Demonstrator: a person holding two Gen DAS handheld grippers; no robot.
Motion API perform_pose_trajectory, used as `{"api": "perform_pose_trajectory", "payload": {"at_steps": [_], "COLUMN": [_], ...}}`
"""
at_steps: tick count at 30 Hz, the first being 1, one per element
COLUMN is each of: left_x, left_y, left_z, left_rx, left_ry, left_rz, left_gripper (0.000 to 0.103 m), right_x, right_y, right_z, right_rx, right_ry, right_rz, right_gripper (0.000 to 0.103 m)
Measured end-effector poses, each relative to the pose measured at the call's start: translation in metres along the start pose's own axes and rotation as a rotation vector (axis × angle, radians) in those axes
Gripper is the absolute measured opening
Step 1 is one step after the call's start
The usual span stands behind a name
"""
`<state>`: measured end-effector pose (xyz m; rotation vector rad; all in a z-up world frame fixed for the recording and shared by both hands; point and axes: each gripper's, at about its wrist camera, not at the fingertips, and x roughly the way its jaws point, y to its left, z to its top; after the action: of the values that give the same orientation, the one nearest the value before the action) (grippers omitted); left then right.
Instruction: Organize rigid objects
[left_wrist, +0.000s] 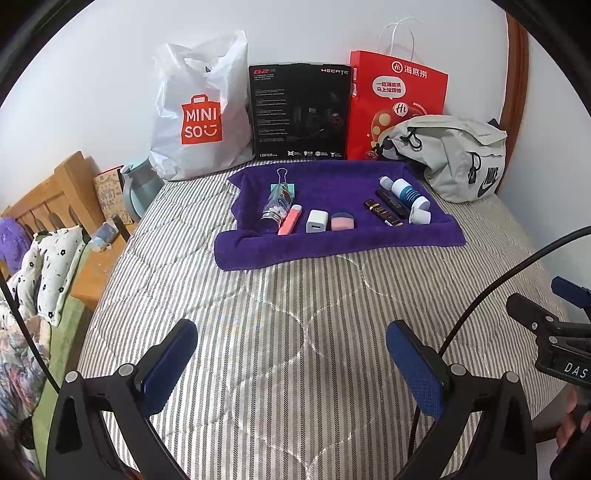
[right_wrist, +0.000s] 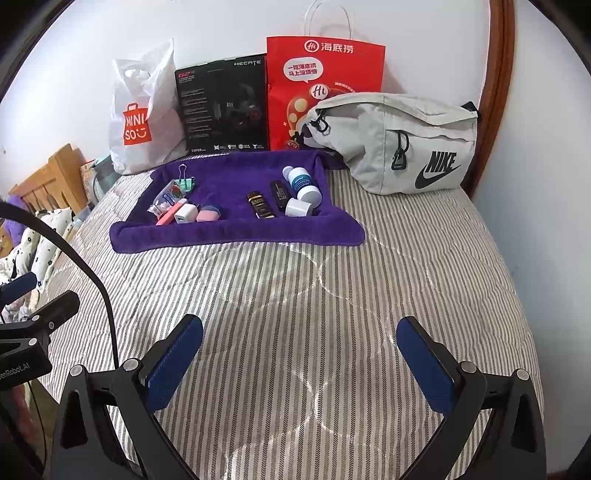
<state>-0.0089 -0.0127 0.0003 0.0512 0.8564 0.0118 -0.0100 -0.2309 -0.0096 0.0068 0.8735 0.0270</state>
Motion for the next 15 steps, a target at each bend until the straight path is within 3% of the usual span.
{"api": "perform_pose_trajectory", "payload": {"at_steps": [15], "left_x": [-0.0042], "left_y": [0.003], "left_z": [-0.0017], "left_rx": [0.0], "left_ry": [-0.009], "left_rz": [0.009], "left_gripper": [0.103], "right_x": [0.0035], "right_y": [-0.0002], "right_z": [-0.002], "right_rx": [0.004], "right_ry": [0.009], "right_rz": [-0.005], "right_gripper": [0.103]}}
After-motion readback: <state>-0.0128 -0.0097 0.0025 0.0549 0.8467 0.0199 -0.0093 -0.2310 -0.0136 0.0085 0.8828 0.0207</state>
